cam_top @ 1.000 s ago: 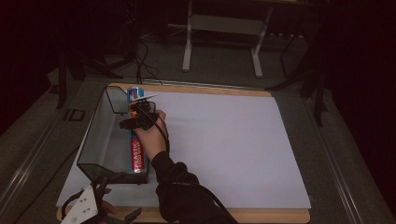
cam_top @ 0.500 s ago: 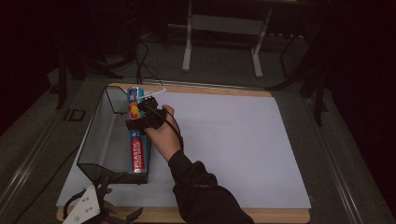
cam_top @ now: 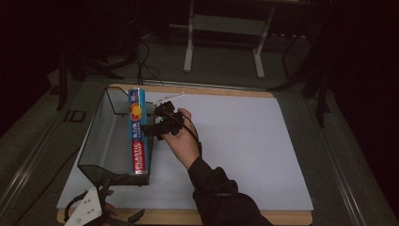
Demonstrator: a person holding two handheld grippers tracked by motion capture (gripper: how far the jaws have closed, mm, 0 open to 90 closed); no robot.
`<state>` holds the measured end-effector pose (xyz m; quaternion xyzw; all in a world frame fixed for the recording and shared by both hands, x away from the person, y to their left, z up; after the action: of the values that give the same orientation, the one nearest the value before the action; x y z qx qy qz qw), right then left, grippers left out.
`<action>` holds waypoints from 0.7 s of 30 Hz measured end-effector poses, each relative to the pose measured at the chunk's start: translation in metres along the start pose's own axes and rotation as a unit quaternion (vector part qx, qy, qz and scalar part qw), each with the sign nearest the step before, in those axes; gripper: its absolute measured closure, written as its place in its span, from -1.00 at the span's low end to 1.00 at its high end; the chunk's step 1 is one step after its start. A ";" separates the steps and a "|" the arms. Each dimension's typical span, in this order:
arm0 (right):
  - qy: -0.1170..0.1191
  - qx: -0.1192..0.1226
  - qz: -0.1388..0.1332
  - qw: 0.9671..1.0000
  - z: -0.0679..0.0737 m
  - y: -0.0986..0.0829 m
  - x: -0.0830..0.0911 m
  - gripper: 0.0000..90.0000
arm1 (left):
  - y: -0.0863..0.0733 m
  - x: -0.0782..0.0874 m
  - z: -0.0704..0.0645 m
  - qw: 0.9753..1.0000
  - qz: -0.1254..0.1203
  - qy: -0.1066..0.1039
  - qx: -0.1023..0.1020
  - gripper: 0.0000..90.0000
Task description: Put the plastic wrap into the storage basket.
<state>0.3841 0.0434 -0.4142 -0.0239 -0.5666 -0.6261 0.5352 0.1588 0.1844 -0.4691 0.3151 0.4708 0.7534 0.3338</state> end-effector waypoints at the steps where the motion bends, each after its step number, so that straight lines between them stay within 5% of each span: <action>1: 0.004 0.000 -0.004 1.000 -0.004 -0.003 0.006 -0.70 | 0.000 0.000 0.000 1.000 0.000 0.000 0.000 -0.99; 21: 0.010 0.008 -0.011 1.000 -0.057 -0.048 0.064 -0.72 | -0.001 -0.003 -0.002 1.000 0.008 -0.002 -0.004 -0.99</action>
<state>0.3561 -0.0495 -0.4266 -0.0068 -0.5665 -0.6272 0.5345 0.1588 0.1808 -0.4711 0.3191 0.4648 0.7574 0.3295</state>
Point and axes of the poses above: each handheld gripper's, and its own axes: x roughly backward along the jaws, y roughly out of its top, z roughly to its left, the point moved 3 cm from there along -x, roughly forward along the jaws, and after that the axes turned 15 degrees about -x, right-handed, at the moved point
